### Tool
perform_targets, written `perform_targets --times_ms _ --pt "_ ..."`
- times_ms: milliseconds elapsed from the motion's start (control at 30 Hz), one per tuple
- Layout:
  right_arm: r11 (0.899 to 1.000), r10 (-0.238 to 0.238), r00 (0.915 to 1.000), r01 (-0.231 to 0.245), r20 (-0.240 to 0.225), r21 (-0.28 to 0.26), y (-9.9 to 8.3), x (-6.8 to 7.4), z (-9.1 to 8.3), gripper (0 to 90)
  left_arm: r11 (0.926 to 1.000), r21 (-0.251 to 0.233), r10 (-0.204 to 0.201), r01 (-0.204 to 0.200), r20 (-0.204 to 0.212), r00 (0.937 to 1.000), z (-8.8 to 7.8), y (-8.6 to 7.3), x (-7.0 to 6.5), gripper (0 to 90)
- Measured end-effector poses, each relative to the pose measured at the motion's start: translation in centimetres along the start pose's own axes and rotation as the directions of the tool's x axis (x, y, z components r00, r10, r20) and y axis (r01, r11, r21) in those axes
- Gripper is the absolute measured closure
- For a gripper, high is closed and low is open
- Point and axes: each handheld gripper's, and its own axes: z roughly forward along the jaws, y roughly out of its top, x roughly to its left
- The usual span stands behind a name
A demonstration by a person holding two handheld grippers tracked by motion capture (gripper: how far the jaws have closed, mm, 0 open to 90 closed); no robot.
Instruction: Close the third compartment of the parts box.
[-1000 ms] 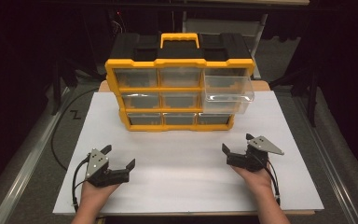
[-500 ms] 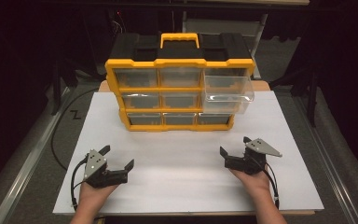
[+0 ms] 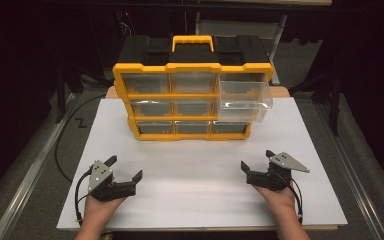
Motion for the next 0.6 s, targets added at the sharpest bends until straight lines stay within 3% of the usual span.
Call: perform_targets --times_ms 300,600 --pt "1.0 -0.011 0.9999 0.011 -0.003 0.005 -0.17 -0.09 -0.33 5.6 1.0 -0.001 0.002 -0.002 0.002 1.0 -0.07 0.0 0.11 0.4" --pt "1.0 0.002 1.0 -0.002 0.006 -0.01 -0.21 -0.29 -0.62 17.1 1.0 -0.002 0.003 -0.003 0.002 1.0 -0.09 0.0 0.12 0.4"
